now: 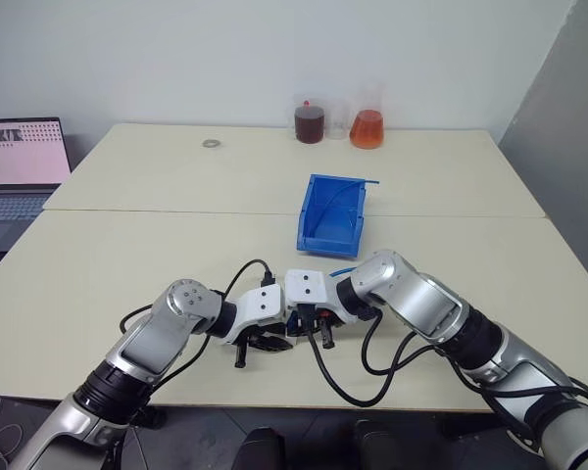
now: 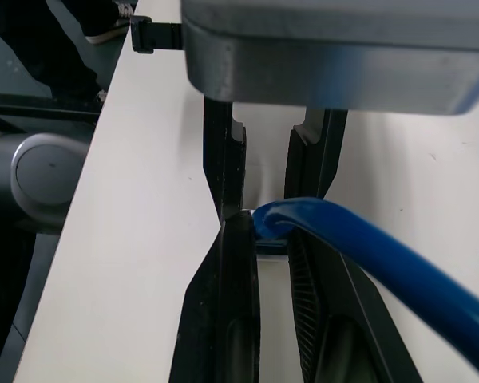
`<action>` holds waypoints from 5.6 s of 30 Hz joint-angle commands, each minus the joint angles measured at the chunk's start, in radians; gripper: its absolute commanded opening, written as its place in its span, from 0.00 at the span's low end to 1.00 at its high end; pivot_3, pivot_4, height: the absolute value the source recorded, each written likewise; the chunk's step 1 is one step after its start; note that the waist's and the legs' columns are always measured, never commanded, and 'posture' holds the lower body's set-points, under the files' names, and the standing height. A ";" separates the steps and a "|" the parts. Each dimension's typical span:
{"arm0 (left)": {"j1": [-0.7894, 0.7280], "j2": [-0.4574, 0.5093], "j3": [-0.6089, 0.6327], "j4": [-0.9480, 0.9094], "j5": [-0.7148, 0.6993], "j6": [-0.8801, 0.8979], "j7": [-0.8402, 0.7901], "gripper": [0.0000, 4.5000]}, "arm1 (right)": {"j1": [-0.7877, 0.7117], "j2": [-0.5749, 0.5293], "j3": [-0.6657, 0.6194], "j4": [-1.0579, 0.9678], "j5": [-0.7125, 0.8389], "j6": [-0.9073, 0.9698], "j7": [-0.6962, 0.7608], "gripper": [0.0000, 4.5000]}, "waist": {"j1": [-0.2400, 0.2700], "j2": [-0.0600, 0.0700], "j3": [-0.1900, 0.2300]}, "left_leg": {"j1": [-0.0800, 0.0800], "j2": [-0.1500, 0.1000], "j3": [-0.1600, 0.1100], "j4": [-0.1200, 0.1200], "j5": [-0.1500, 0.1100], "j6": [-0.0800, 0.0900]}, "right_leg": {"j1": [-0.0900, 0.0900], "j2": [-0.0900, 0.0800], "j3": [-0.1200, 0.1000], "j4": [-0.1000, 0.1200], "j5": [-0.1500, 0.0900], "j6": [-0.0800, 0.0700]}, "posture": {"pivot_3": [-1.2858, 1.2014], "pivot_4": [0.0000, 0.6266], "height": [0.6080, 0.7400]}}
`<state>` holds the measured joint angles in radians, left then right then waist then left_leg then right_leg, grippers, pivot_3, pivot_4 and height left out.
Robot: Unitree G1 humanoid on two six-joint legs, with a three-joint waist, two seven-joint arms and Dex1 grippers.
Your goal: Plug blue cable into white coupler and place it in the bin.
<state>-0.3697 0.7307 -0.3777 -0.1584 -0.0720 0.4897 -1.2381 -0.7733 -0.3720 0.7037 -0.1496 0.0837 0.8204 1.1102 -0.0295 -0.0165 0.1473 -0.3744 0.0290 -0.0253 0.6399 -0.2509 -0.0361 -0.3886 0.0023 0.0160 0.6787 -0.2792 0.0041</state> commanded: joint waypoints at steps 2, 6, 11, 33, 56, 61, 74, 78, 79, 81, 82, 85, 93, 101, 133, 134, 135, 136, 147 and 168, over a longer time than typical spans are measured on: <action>0.006 -0.016 -0.029 -0.011 -0.005 -0.008 -0.002 0.17 | 0.041 0.043 0.074 0.026 0.026 0.020 0.027 0.21 | 0.000 0.000 0.000 | 0.000 0.000 0.000 0.000 0.000 0.000 | 0.000 0.000 0.000 0.000 0.000 0.000 | 0.52 0.24 1.00; 0.008 -0.016 -0.029 -0.008 -0.003 -0.011 -0.001 0.17 | 0.045 0.053 0.060 0.030 0.017 0.020 0.009 0.45 | 0.000 0.000 0.002 | 0.000 0.000 0.000 0.000 0.000 0.000 | 0.000 0.000 0.000 0.000 0.000 0.000 | 0.52 0.24 1.00; 0.014 -0.008 -0.024 -0.001 -0.003 -0.021 0.000 0.17 | 0.039 0.033 0.009 -0.007 0.050 0.054 0.015 0.56 | 0.002 0.000 0.005 | -0.001 0.000 -0.001 0.000 0.000 0.000 | -0.001 -0.002 -0.001 0.000 0.000 0.000 | 0.52 0.24 1.00; 0.005 0.006 -0.007 0.031 -0.006 -0.043 -0.003 0.17 | 0.106 -0.014 -0.195 -0.159 0.198 0.167 -0.118 0.56 | 0.002 -0.002 0.016 | -0.008 0.000 -0.001 0.000 0.000 0.000 | -0.004 -0.005 -0.002 -0.003 0.000 0.004 | 0.52 0.24 1.00; 0.000 0.013 -0.003 0.026 -0.004 -0.038 -0.011 0.17 | 0.097 -0.028 -0.183 -0.121 0.235 0.131 -0.146 0.03 | 0.002 -0.002 0.016 | -0.010 0.000 -0.001 0.000 0.000 0.000 | -0.006 -0.005 -0.002 -0.003 0.000 0.004 | 0.52 0.24 1.00; -0.001 0.010 -0.002 0.024 -0.006 -0.036 -0.009 0.17 | 0.100 -0.028 -0.168 -0.118 0.228 0.119 -0.140 0.03 | 0.002 -0.002 0.016 | -0.010 0.000 -0.001 0.000 0.000 0.000 | -0.006 -0.005 -0.002 -0.003 0.000 0.004 | 0.52 0.24 1.00; -0.008 -0.003 -0.005 0.020 -0.012 -0.023 -0.008 0.17 | 0.083 0.012 -0.041 -0.099 0.195 0.140 -0.146 0.03 | 0.000 -0.002 0.016 | -0.010 0.000 -0.001 0.000 0.000 0.000 | -0.006 -0.004 -0.002 -0.003 0.000 0.004 | 0.52 0.24 1.00; -0.007 -0.004 -0.008 0.020 -0.013 -0.025 -0.009 0.17 | 0.075 0.027 -0.010 -0.075 0.188 0.140 -0.129 0.03 | -0.002 -0.002 0.016 | -0.008 0.000 -0.001 -0.001 0.000 0.000 | -0.006 -0.004 -0.001 -0.003 0.000 0.004 | 0.52 0.24 1.00; -0.006 -0.004 -0.008 0.019 -0.013 -0.025 -0.008 0.17 | 0.074 0.029 -0.005 -0.070 0.185 0.138 -0.127 0.03 | -0.002 -0.002 0.016 | -0.008 0.000 -0.001 -0.001 0.000 0.000 | -0.006 -0.004 -0.001 -0.002 0.000 0.004 | 0.52 0.24 1.00; -0.006 -0.005 -0.009 0.017 -0.014 -0.024 -0.008 0.17 | 0.073 0.035 0.003 -0.061 0.182 0.138 -0.123 0.03 | -0.002 -0.002 0.016 | -0.007 0.000 -0.001 -0.001 0.000 0.000 | -0.006 -0.003 -0.001 -0.002 0.000 0.004 | 0.52 0.24 1.00; -0.005 -0.006 -0.009 0.016 -0.015 -0.023 -0.008 0.17 | 0.074 0.039 0.011 -0.058 0.182 0.139 -0.121 0.03 | -0.003 -0.002 0.016 | -0.007 0.000 -0.001 -0.001 0.000 0.000 | -0.006 -0.003 -0.001 -0.002 0.000 0.004 | 0.52 0.24 1.00; 0.000 -0.006 -0.010 0.011 -0.016 -0.019 -0.007 0.17 | 0.083 0.042 0.035 -0.057 0.180 0.141 -0.114 0.03 | -0.003 -0.002 0.015 | -0.007 0.000 -0.001 -0.001 0.000 0.000 | -0.006 -0.003 -0.001 -0.002 0.000 0.004 | 0.52 0.24 1.00; 0.010 -0.012 -0.012 0.003 -0.015 -0.015 -0.001 0.17 | 0.121 0.049 0.080 -0.057 0.158 0.138 -0.123 0.03 | -0.003 -0.002 0.011 | -0.003 0.000 -0.001 -0.005 0.000 0.000 | -0.005 -0.003 0.000 -0.002 0.000 0.003 | 0.52 0.24 1.00; 0.042 -0.003 -0.003 -0.031 -0.018 0.000 0.007 0.17 | 0.175 0.015 0.124 -0.078 0.127 0.122 -0.096 0.03 | -0.003 -0.001 0.008 | 0.007 0.001 -0.001 -0.014 0.000 0.000 | 0.001 -0.004 0.002 -0.005 -0.004 0.001 | 0.52 0.24 1.00; 0.169 -0.013 0.583 -0.235 -0.485 0.264 0.270 1.00 | 0.059 0.025 -0.669 -0.208 0.381 0.295 -0.336 0.03 | -0.002 -0.014 0.035 | -0.022 0.003 -0.007 -0.010 -0.001 -0.002 | -0.023 -0.008 -0.003 0.001 -0.006 0.001 | 0.52 0.24 1.00; 0.133 -0.013 0.586 -0.227 -0.491 0.278 0.290 1.00 | 0.014 0.037 -0.714 -0.175 0.396 0.300 -0.358 0.03 | -0.002 -0.013 0.036 | -0.022 0.002 -0.007 -0.009 -0.001 -0.002 | -0.023 -0.008 -0.003 0.001 -0.006 0.001 | 0.52 0.24 1.00; 0.101 -0.017 0.586 -0.216 -0.490 0.285 0.314 1.00 | -0.019 0.045 -0.741 -0.147 0.406 0.302 -0.373 0.03 | -0.002 -0.013 0.036 | -0.022 0.001 -0.007 -0.009 -0.001 -0.002 | -0.023 -0.007 -0.003 0.001 -0.005 0.002 | 0.52 0.24 1.00; 0.080 -0.018 0.584 -0.208 -0.491 0.291 0.332 1.00 | -0.040 0.048 -0.756 -0.128 0.415 0.305 -0.384 0.03 | -0.002 -0.013 0.036 | -0.022 0.001 -0.007 -0.009 -0.001 -0.003 | -0.023 -0.007 -0.002 0.001 -0.005 0.003 | 0.52 0.24 1.00; -0.206 -0.034 0.381 -0.086 -0.323 0.225 0.438 1.00 | -0.343 0.086 -0.702 0.596 0.244 -0.032 -0.439 0.03 | -0.004 -0.013 0.037 | -0.024 0.000 0.001 -0.009 -0.001 -0.003 | -0.025 -0.007 0.000 0.001 -0.001 -0.002 | 0.52 0.24 1.00; -0.212 -0.075 0.369 -0.090 -0.308 0.227 0.488 1.00 | -0.529 -0.117 -0.573 0.965 0.006 -0.246 -0.097 0.99 | 0.000 -0.012 0.037 | -0.032 0.000 0.003 -0.004 0.000 -0.004 | -0.032 -0.011 -0.001 0.003 0.000 -0.002 | 0.52 0.24 1.00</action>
<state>-0.5781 0.6617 -0.0384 -0.2258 -0.3738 0.7196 -0.7712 -1.3181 -0.4545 0.1426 0.9224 0.0800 0.5561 0.9791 -0.0294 -0.0289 0.1842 -0.4069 0.0292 -0.0226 0.6364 -0.2513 -0.0396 -0.4207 -0.0089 0.0154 0.6823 -0.2793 0.0021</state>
